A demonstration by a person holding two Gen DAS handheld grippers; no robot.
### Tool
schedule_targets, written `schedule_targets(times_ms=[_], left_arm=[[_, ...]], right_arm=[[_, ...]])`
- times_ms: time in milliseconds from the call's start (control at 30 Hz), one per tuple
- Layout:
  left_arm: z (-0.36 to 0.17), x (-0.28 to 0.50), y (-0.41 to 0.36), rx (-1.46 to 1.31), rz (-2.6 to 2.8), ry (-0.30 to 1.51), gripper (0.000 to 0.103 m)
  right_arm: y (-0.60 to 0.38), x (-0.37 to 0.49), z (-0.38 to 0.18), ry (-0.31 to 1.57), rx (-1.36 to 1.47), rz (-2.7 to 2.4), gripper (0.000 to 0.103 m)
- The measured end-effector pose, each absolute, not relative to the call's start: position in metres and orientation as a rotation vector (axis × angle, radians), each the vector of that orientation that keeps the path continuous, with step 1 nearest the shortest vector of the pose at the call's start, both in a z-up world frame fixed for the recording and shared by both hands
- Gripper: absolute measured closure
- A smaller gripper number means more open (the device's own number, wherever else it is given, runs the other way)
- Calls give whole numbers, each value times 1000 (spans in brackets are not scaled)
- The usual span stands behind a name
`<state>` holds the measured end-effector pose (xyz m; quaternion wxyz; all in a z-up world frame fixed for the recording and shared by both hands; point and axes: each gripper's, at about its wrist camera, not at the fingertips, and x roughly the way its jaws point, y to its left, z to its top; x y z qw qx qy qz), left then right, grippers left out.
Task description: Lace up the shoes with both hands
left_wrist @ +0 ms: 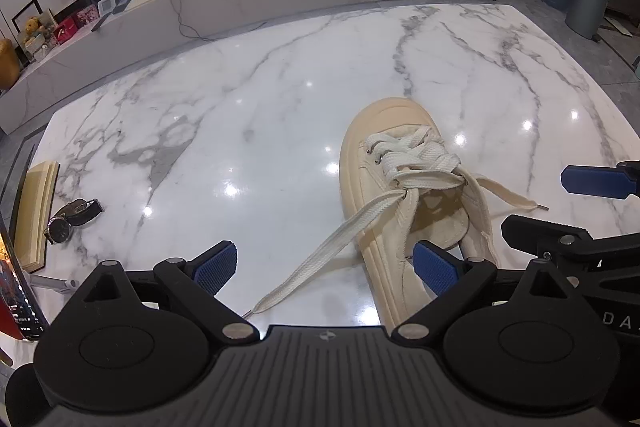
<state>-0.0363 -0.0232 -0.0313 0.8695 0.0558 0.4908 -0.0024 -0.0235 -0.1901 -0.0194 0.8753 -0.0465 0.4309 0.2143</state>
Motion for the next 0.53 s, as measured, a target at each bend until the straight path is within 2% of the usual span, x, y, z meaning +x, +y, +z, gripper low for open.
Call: schedule_targets(times_ms=[533], left_arm=[[-34,-30,-25,118,-5,1037,7]], right_arm=[[-189,-17,-24,912,-99,445,40]])
